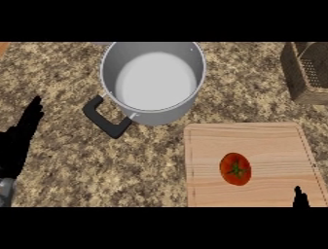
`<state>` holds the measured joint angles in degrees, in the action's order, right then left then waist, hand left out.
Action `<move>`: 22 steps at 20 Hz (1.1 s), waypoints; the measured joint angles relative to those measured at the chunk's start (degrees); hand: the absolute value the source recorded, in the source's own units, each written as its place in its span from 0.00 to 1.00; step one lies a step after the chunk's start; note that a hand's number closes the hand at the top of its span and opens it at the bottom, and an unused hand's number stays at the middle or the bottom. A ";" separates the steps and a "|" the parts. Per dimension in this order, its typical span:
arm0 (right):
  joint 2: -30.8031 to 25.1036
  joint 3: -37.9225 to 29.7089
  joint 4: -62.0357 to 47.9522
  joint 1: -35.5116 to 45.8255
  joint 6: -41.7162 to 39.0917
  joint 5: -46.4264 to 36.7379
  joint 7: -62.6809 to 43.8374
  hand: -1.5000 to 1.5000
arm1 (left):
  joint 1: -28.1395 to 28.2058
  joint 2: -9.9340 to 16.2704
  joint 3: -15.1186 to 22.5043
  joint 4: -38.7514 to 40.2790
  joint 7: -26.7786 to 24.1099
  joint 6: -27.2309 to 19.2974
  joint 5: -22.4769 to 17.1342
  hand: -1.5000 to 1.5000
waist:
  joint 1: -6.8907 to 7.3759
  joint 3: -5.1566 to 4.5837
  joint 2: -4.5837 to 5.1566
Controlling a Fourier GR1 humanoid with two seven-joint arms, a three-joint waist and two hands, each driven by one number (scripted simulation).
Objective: Pick the tomato from the cutting board and place it in the pot
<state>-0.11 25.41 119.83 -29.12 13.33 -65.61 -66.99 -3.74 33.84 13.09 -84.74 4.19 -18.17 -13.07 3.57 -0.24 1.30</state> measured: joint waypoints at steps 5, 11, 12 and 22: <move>-0.10 -1.28 -4.50 11.01 -4.48 1.82 -3.62 0.00 | 0.52 -0.79 -0.15 0.27 0.19 -0.50 0.52 0.50 | -0.93 0.08 -0.45; -0.17 -4.77 -11.15 19.39 -7.40 5.19 -4.37 0.00 | 1.71 -0.64 -1.28 0.29 0.01 -0.07 0.47 0.50 | -1.85 0.13 -0.81; -0.17 -5.29 -12.10 20.41 -7.72 5.57 -4.39 0.00 | 2.38 -0.47 -1.46 0.07 -0.09 0.21 0.39 0.50 | -1.92 0.15 -0.88; -0.22 -7.01 -20.58 26.86 -8.51 8.69 -4.33 0.00 | 3.89 -0.64 -2.93 -0.48 -0.36 0.91 0.95 0.50 | -2.75 0.18 -1.20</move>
<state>-0.33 18.40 99.25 -2.26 4.82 -56.92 -71.32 0.15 33.19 10.17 -85.21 3.83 -17.26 -12.12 0.82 -0.06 0.10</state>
